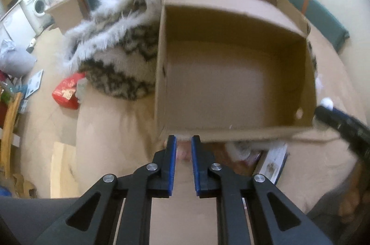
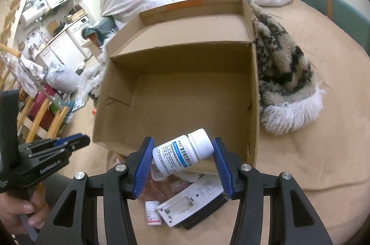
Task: Organize rigid objects
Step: 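Carry the pink keychain and white pill bottle into the box and release both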
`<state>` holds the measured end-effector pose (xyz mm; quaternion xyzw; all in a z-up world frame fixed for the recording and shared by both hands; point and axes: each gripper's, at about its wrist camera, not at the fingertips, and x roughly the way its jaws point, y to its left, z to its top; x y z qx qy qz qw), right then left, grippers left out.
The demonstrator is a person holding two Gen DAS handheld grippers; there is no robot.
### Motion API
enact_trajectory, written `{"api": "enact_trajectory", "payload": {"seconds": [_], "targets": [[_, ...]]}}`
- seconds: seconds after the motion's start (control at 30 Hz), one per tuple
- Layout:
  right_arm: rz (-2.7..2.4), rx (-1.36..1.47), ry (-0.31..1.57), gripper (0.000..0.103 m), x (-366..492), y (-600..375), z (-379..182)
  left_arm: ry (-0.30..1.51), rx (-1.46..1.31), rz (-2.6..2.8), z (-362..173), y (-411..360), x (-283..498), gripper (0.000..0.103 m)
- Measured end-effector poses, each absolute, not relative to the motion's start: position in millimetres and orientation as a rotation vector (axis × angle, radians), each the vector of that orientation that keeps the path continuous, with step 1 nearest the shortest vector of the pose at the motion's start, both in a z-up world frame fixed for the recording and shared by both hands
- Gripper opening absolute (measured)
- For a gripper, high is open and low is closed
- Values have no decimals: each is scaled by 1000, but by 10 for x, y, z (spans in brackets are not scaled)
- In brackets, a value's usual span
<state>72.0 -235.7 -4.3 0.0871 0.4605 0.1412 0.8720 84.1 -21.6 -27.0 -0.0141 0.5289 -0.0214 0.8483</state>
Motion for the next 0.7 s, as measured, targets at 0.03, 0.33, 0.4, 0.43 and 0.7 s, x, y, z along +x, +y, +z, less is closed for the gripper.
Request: {"api": "enact_trajectory", "payload": {"seconds": [0.03,0.33,0.4,0.43,0.7], "targets": [[291,204,979,55,726,-2390,-77,1138,-37,-38,-348,-172,824,25],[289,228,1027,55,745,-2340,-167,1353,-194,47,-1005,74,943,58],[290,221,1037,55,737,-2321,-185,1314,-118,55,-1007,-18,1075,58],[291,214,1039,55,731,-2316,-191,1314,-101,46,-1024,-60,1127,58],[276,209,1057,55,749,-2341,-237,1343,40,-49,-1344,-410,1490,58]]}}
